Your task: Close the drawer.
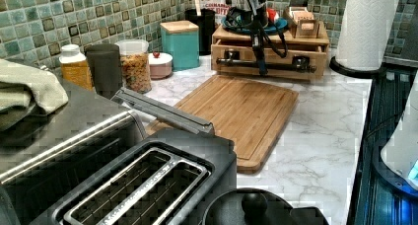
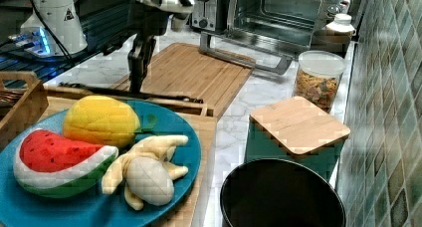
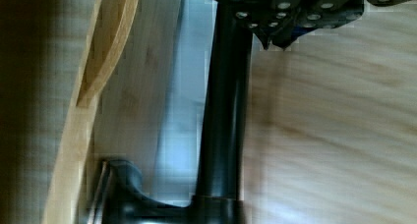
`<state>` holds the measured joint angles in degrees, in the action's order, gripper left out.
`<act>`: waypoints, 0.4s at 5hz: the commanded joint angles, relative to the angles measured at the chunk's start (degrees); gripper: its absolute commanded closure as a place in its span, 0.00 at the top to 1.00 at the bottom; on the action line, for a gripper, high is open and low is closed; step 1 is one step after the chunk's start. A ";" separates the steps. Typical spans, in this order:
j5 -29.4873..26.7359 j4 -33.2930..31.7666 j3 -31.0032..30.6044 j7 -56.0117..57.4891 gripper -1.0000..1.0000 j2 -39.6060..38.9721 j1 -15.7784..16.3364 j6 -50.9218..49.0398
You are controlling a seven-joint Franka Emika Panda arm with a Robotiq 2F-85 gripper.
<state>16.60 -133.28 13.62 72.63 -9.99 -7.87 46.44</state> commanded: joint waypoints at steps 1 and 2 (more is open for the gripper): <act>-3.83 9.81 7.64 8.41 0.00 0.10 -7.92 12.30; -3.79 9.81 7.52 8.40 0.00 0.11 -8.05 12.31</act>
<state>10.46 -131.49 16.86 77.33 -11.60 -11.33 52.57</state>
